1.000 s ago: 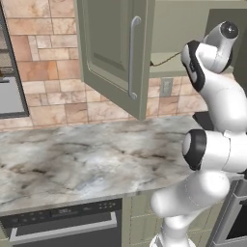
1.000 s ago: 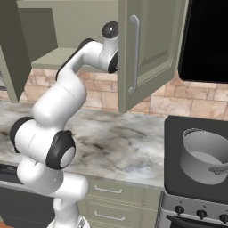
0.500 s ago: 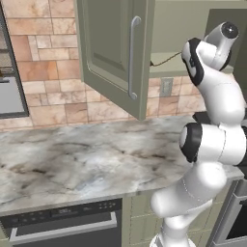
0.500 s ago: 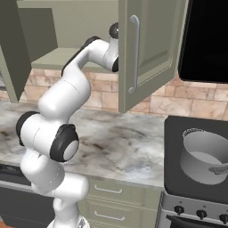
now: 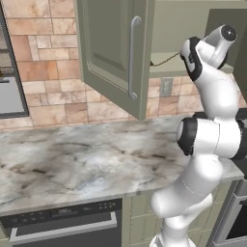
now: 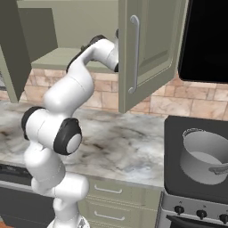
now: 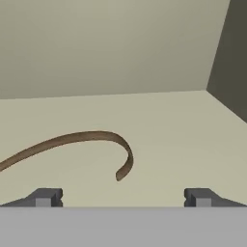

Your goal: Open the cabinet and move the ladle to the pot. Then close the cabinet.

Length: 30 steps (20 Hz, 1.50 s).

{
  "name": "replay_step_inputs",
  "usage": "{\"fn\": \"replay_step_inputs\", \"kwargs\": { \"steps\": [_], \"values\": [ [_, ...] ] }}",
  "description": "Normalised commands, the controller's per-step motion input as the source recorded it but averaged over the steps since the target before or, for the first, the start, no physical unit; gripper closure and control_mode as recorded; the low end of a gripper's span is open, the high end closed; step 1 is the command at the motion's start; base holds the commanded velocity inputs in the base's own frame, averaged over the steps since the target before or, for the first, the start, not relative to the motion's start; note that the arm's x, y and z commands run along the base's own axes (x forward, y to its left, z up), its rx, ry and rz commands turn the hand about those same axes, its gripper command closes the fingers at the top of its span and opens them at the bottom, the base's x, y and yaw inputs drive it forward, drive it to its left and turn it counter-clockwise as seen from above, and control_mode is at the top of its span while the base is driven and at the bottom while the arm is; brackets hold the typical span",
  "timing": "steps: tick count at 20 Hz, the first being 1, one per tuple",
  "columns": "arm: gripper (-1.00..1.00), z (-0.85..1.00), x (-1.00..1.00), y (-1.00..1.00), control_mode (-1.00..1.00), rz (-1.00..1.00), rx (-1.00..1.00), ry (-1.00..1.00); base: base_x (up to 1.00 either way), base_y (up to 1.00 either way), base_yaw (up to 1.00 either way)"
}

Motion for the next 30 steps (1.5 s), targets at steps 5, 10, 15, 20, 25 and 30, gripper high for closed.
{"fn": "replay_step_inputs", "kwargs": {
  "steps": [5, 10, 15, 20, 25, 30],
  "values": [
    [-1.0, -0.12, 0.24, 0.0, -1.0, 0.02, 0.01, -0.02, 0.0, 0.0, 0.0],
    [-1.0, -0.11, 0.22, -0.03, -1.0, 0.02, 0.0, -0.01, 0.0, 0.0, 0.0],
    [-1.0, -0.06, 0.27, -0.07, -1.0, 0.01, 0.0, -0.01, 0.0, 0.0, 0.0],
    [-1.0, -0.03, 0.3, -0.07, -1.0, 0.02, 0.01, 0.0, 0.0, 0.0, 0.0],
    [-1.0, 0.0, 0.29, -0.1, -1.0, 0.02, 0.01, -0.01, 0.0, 0.0, 0.0],
    [1.0, 0.0, 0.22, -0.07, -1.0, 0.01, 0.01, 0.0, 0.0, 0.0, 0.0]
  ]
}}
